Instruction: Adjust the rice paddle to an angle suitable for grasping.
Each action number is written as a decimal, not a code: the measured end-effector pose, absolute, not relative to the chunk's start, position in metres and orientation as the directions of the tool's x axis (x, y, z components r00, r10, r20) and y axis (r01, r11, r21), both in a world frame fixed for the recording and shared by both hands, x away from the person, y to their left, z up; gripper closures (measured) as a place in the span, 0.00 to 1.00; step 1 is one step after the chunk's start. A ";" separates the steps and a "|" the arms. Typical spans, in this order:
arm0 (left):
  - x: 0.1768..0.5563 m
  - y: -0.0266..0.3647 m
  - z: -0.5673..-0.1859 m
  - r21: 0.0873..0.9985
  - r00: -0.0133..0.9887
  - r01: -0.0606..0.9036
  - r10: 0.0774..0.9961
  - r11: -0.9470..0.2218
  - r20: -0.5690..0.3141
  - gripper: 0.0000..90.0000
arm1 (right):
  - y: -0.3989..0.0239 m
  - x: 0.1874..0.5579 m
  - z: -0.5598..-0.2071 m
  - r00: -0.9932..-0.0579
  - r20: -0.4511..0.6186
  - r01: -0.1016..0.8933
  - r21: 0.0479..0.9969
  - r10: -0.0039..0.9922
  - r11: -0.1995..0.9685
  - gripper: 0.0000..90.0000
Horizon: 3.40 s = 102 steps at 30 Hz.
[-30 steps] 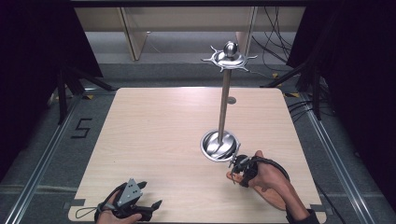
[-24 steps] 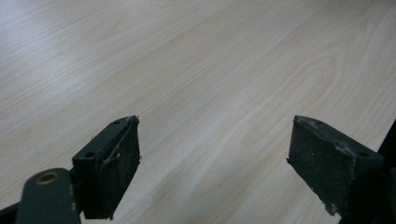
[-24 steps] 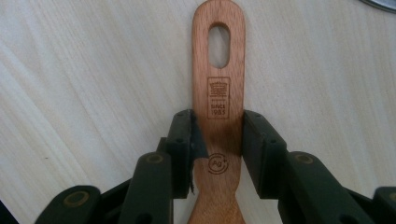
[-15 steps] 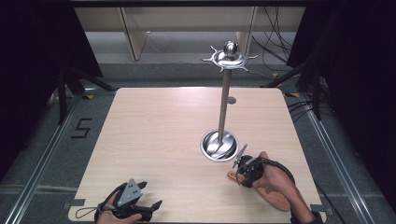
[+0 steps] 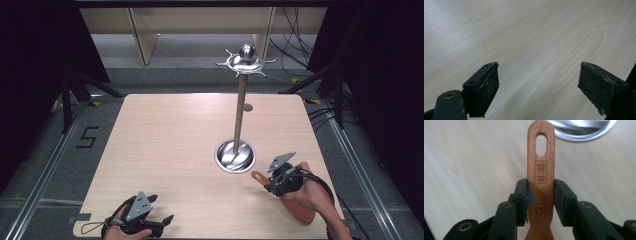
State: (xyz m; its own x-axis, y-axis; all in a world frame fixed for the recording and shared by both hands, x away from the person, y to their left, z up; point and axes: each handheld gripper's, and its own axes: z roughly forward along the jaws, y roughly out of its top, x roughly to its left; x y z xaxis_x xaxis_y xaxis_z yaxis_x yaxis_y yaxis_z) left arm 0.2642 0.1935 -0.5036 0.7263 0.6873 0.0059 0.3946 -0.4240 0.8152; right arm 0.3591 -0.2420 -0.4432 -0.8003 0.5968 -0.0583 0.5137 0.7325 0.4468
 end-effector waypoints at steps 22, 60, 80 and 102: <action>0.267 0.198 -0.501 0.799 0.743 0.362 0.666 -0.480 0.063 0.18 | -0.305 0.348 -0.407 -0.726 -0.017 0.476 0.709 0.688 0.520 0.75; 0.265 0.196 -0.503 0.795 0.724 0.396 0.689 -0.460 0.038 0.18 | -0.315 0.341 -0.334 -0.728 -0.022 0.317 0.875 0.685 0.365 0.75; 0.267 0.196 -0.503 0.804 0.728 0.381 0.684 -0.456 0.043 0.18 | -0.286 0.346 -0.283 -0.770 -0.067 0.198 0.921 0.635 0.336 0.75; 0.264 0.195 -0.504 0.801 0.723 0.407 0.691 -0.439 0.011 0.18 | -0.261 0.354 -0.237 -0.764 -0.102 0.125 0.946 0.637 0.300 0.75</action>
State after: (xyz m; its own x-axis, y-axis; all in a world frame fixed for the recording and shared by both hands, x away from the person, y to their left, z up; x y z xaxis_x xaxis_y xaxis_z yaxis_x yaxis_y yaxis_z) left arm 0.2644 0.1951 -0.5035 0.7226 0.6912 0.0114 0.4070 -0.4387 0.8012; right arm 0.3543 -0.2610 -0.2372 -0.7639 0.6373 -0.1016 0.1249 0.3005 0.9456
